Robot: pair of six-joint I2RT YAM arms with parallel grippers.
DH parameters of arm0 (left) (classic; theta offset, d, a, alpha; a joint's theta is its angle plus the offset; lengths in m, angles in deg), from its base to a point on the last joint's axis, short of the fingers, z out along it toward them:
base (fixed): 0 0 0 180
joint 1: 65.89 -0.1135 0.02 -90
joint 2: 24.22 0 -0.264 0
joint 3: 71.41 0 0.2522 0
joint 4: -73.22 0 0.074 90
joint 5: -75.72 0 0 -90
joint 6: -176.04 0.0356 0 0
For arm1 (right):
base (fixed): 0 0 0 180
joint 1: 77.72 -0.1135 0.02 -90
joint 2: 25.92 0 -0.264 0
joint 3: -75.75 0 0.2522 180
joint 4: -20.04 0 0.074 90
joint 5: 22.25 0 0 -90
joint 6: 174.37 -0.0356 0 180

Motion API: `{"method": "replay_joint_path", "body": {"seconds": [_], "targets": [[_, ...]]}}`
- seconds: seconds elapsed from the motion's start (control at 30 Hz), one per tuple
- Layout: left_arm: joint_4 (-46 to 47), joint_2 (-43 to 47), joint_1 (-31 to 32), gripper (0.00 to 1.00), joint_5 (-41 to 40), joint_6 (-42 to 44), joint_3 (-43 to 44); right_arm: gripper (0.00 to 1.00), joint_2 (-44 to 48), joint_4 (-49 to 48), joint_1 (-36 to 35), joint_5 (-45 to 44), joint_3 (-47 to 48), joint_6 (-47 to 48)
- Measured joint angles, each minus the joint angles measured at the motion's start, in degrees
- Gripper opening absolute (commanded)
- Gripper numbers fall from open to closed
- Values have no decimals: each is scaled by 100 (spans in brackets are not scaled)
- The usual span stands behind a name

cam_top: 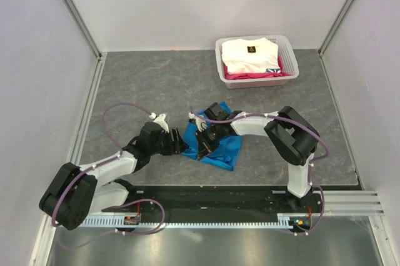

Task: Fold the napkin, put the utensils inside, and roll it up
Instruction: Roll the napkin with the utensil

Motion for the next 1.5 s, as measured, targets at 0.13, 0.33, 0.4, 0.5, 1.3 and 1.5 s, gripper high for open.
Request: {"method": "replay_joint_path", "body": {"seconds": [0.13, 0.33, 0.4, 0.5, 1.3, 1.5], "targets": [[146, -199, 0, 47, 79, -98, 0, 0, -175, 72, 52, 282, 114, -24], [98, -396, -11, 16, 68, -166, 33, 0, -332, 111, 157, 595, 192, -39], [57, -472, -11, 3, 72, -164, 59, 2, -348, 111, 179, 625, 197, -39], [-26, -577, -9, 2, 85, -173, 155, 14, -363, 146, 199, 649, 223, -39], [-640, -1117, -11, 2, 133, -107, 822, 57, 2841, 1130, -271, -1934, -673, -205], [-669, -1121, -11, 2, 131, -105, 839, 57, 2865, 1233, -472, -2076, -1379, -619]]}}
